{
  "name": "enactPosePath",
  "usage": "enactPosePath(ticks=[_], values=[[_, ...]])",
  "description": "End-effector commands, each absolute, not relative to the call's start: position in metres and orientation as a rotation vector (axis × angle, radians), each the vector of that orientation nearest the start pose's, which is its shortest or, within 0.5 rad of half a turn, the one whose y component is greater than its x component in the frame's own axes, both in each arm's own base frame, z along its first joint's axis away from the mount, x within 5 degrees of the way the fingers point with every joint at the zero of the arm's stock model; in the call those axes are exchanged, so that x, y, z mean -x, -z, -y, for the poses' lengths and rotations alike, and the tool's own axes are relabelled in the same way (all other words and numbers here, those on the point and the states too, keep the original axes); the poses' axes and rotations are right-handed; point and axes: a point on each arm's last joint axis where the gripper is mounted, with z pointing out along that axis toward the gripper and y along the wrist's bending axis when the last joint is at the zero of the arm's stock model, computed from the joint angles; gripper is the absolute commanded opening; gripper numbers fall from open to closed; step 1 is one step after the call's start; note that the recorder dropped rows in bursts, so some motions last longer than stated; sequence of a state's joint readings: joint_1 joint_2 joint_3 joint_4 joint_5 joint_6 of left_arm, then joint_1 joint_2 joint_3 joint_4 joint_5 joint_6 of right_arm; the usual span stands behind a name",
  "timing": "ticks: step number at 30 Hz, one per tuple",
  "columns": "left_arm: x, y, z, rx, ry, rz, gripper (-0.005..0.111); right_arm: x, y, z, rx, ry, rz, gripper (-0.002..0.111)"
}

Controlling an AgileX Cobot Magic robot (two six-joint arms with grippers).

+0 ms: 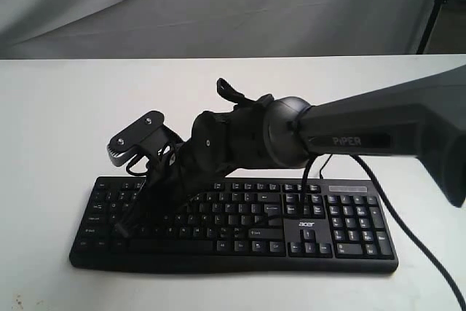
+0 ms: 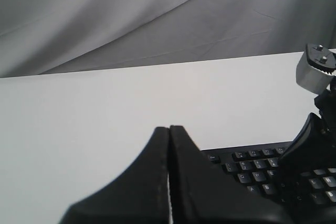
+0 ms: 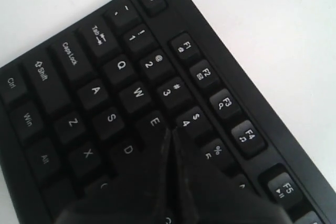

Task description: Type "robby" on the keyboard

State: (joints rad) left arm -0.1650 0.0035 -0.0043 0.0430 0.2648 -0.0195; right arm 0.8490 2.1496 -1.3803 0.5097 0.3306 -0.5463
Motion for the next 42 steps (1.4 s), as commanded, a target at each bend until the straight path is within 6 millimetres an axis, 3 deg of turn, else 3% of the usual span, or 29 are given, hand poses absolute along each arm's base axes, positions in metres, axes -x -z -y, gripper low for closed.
enactPosePath(ticks=[1, 15, 22, 25, 29, 35, 42], values=[[-0.055, -0.190, 0.008, -0.161, 0.098, -1.734, 0.000, -0.286, -0.123, -0.346, 1.189, -0.500, -2.300, 0.000], [-0.055, -0.190, 0.008, -0.161, 0.098, -1.734, 0.000, -0.285, -0.112, -0.345, 1.208, -0.489, -2.323, 0.000], [-0.055, -0.190, 0.008, -0.161, 0.098, -1.734, 0.000, -0.284, -0.149, -0.341, 1.188, -0.503, -2.247, 0.000], [-0.055, -0.190, 0.008, -0.161, 0.098, -1.734, 0.000, -0.281, -0.171, -0.329, 1.161, -0.510, -2.227, 0.000], [-0.055, -0.190, 0.008, -0.161, 0.098, -1.734, 0.000, -0.278, -0.182, -0.300, 1.093, -0.506, -2.282, 0.000], [-0.055, -0.190, 0.008, -0.161, 0.098, -1.734, 0.000, -0.277, -0.169, -0.254, 0.985, -0.454, -2.395, 0.000], [-0.055, -0.190, 0.008, -0.161, 0.098, -1.734, 0.000, -0.279, -0.156, -0.251, 0.974, -0.433, -2.422, 0.000]])
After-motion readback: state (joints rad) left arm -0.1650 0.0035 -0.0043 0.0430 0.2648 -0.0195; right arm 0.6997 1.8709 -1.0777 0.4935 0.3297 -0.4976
